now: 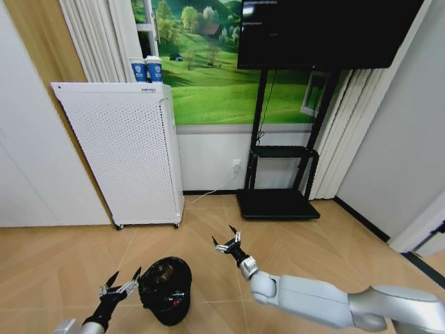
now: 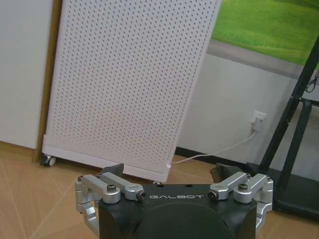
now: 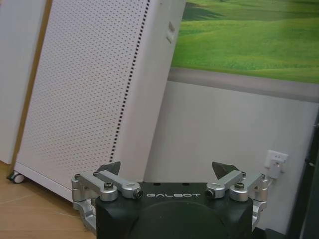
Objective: Pick up the trash bin and place the garbage on the floor into it.
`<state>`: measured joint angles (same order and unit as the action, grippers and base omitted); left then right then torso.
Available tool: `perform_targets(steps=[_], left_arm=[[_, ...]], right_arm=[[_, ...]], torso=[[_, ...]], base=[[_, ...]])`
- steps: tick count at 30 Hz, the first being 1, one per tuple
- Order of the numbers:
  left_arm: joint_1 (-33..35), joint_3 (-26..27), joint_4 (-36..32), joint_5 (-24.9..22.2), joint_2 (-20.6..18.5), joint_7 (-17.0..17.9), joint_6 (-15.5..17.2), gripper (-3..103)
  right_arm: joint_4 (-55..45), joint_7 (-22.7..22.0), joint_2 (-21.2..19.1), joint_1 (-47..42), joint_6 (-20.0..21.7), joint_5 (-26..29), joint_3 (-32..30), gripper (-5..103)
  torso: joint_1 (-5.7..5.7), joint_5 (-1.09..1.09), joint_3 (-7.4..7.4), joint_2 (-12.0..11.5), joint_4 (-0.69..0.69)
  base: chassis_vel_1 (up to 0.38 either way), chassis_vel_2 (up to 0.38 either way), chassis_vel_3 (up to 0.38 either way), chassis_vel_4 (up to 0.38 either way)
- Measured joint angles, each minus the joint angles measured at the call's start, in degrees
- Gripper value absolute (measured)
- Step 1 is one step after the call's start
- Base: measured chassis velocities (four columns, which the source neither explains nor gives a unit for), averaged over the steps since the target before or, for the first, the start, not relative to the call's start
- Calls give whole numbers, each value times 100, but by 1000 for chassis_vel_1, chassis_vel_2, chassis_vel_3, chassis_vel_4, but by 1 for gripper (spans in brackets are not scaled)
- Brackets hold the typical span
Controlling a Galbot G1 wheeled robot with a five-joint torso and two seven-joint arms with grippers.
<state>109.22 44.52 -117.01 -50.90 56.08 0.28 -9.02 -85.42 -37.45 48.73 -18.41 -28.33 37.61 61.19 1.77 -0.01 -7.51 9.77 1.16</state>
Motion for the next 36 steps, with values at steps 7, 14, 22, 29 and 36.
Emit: perform_targets(steps=[7, 14, 22, 29, 36], left_arm=[[284, 431, -188, -152, -84, 68, 74, 100], [472, 605, -265, -157, -42, 73, 108, 100], [593, 808, -529, -297, 33, 147, 180, 100], [795, 1161, -931, -438, 80, 167, 204, 100], [811, 1441, -1016, -605, 72, 84, 195, 100]], right_arm=[[30, 24, -232, -186, 103, -6, -470, 100], [-54, 215, -506, -367, 10, 96, -957, 100], [-216, 304, -834, -602, 9, 496, -1581, 100], [-563, 708, -1435, -948, -84, 888, -2066, 100], [-1009, 993, -2098, -1655, -197, 901, -2844, 100]], torso=[[38, 2, -127, 165, 1], [81, 1, -244, 324, 1], [138, 0, -359, 497, 1], [185, 1, -496, 681, 1], [230, -1, -597, 824, -1]], base=[[0, 0, 0, 0], [0, 0, 0, 0], [0, 0, 0, 0], [0, 0, 0, 0], [0, 0, 0, 0]])
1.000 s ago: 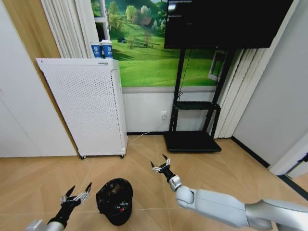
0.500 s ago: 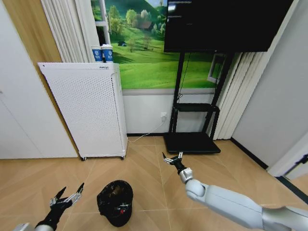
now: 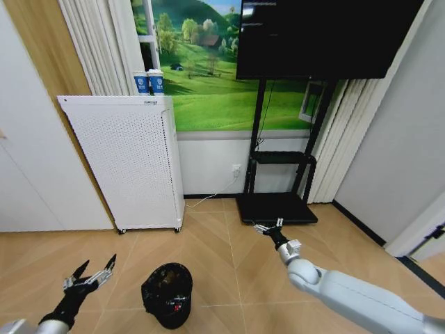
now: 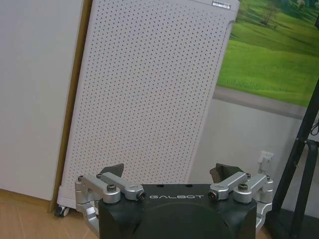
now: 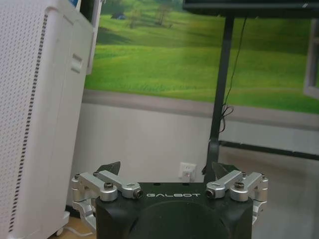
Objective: Pick up the trash bin and place the garbage on the floor into it.
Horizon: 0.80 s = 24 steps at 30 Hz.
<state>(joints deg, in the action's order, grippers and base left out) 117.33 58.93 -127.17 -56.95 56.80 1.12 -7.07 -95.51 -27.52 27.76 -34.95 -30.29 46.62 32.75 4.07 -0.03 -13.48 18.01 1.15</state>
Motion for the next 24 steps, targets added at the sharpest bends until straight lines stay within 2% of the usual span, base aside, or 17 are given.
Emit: perform_targets(steps=[1, 2, 3, 4, 7, 8, 10, 13, 15, 17, 18, 20, 24], left_arm=[[-24, 10, -18, -32, 3, -15, -5, 100], [-24, 10, -18, -32, 3, -15, -5, 100], [-30, 10, -21, -34, 40, -50, -19, 100], [-23, 9, -34, -15, 89, -81, -34, 100], [-29, -33, -59, 17, 150, -104, -50, 100], [-59, -74, -67, 34, 175, -109, -53, 100], [-81, -104, -69, 48, 189, -110, -56, 100], [-163, -227, -64, 131, 225, -135, -66, 100], [-190, -268, -41, 187, 239, -160, -75, 100], [-272, -440, 97, 443, 297, -261, -154, 100], [-272, -440, 97, 443, 297, -261, -154, 100], [-357, -572, 186, 503, 333, -279, -177, 100], [-439, -666, 227, 526, 335, -286, -180, 100]], right_arm=[[-123, 130, -289, -485, -80, -28, -484, 100], [-123, 130, -289, -485, -80, -28, -484, 100], [-168, 239, -510, -907, -197, -90, -715, 100], [-185, 312, -660, -1176, -284, -127, -858, 100], [-231, 345, -835, -1674, -420, -206, -1155, 100], [-274, 352, -896, -2161, -474, -281, -1534, 100], [-292, 353, -918, -2468, -509, -340, -1781, 100], [-308, 368, -948, -3481, -605, -531, -2529, 100], [-326, 374, -956, -3784, -629, -555, -2727, 100], [-571, 374, -1022, -4926, -661, -688, -3593, 100], [-571, 374, -1022, -4926, -661, -688, -3593, 100], [-793, 205, -1036, -5399, -632, -820, -4018, 100], [-986, 13, -1021, -5437, -580, -659, -4168, 100]], torso=[[13, 5, -27, 44, 0], [13, 5, -27, 44, 0], [26, 6, -52, 84, 4], [38, -1, -73, 112, 5], [53, -2, -102, 160, 3], [63, 5, -122, 189, 2], [69, 7, -135, 208, 1], [93, -2, -179, 275, 2], [102, -1, -194, 299, 3], [140, 2, -260, 404, 1], [140, 2, -260, 404, 1], [170, 3, -319, 493, 1], [204, 3, -388, 593, 0]], base=[[0, 0, 0, 0], [0, 0, 0, 0], [0, 0, 0, 0], [0, 0, 0, 0], [0, 0, 0, 0], [0, 0, 0, 0], [0, 0, 0, 0], [0, 0, 0, 0], [0, 0, 0, 0], [0, 0, 0, 0], [0, 0, 0, 0], [0, 0, 0, 0], [0, 0, 0, 0]])
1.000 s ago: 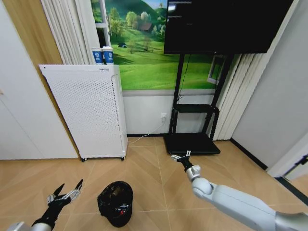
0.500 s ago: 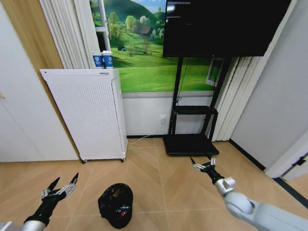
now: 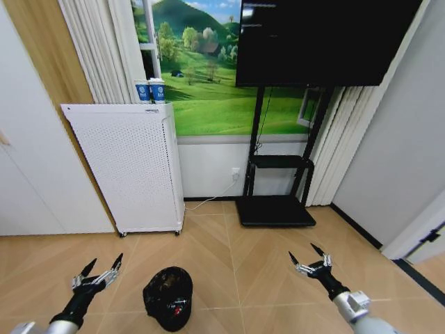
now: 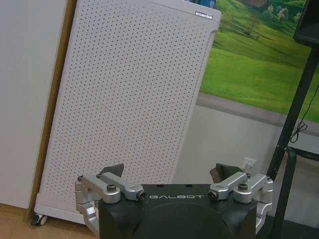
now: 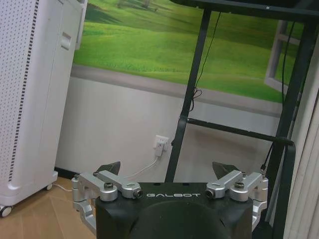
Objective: Pick up the trash bin and place the garbage on the floor into it.
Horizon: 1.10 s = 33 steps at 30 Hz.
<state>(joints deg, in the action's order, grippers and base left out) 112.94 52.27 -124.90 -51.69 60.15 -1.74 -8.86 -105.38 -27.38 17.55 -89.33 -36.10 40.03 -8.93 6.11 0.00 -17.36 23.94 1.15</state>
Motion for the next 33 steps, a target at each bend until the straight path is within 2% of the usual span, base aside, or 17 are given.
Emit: perform_targets(steps=[16, 33], left_arm=[[-30, -63, 10, -10, -106, 23, 17, 100], [29, -57, -78, 20, -62, 26, 20, 100]], right_arm=[[-58, 54, 174, -347, 45, -81, -397, 100], [-23, -28, 325, -295, 61, -193, -436, 100]], torso=[[132, 0, -228, 360, 1], [293, 0, -480, 773, 1]], base=[[0, 0, 0, 0], [0, 0, 0, 0]])
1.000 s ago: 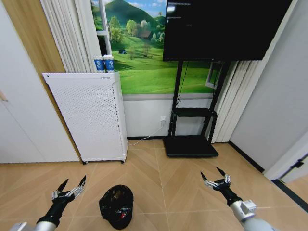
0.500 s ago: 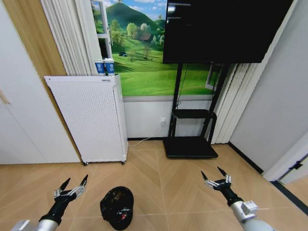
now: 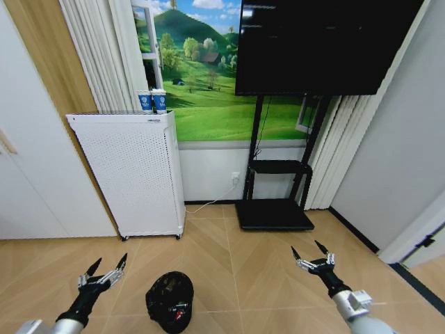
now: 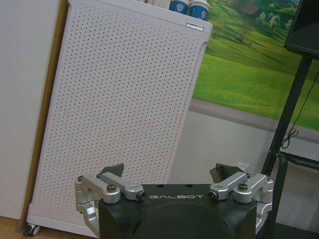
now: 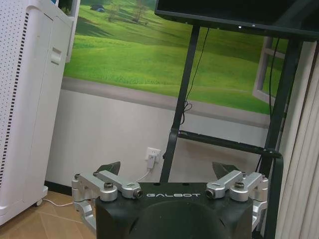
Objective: Pick up the trash bin and place the garbage on the floor into it.
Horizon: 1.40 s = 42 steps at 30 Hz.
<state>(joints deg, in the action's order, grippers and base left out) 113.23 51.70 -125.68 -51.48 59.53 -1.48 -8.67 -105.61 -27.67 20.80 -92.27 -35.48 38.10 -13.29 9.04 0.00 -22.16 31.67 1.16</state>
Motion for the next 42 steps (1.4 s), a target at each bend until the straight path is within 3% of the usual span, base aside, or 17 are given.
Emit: perform_targets(steps=[26, 34, 37, 42], left_arm=[[-59, -137, 73, 89, 33, 38, 24, 100], [-70, -142, 78, 181, 33, 376, 69, 100], [-116, -249, 160, 282, 66, 548, -168, 100], [-150, -300, 221, 302, 85, 538, -251, 100]], right_arm=[[144, -64, 258, 117, 21, -261, 189, 100], [136, -58, 303, 107, 5, -277, 189, 100], [146, -52, 413, 29, -43, -351, 99, 100], [136, -31, 517, -14, -115, -438, 34, 100]], torso=[[217, 0, -322, 539, 0], [299, 0, -441, 740, 1], [340, 0, -502, 841, 0], [342, 0, -506, 847, 0]], base=[[0, 0, 0, 0], [0, 0, 0, 0], [0, 0, 0, 0], [0, 0, 0, 0]])
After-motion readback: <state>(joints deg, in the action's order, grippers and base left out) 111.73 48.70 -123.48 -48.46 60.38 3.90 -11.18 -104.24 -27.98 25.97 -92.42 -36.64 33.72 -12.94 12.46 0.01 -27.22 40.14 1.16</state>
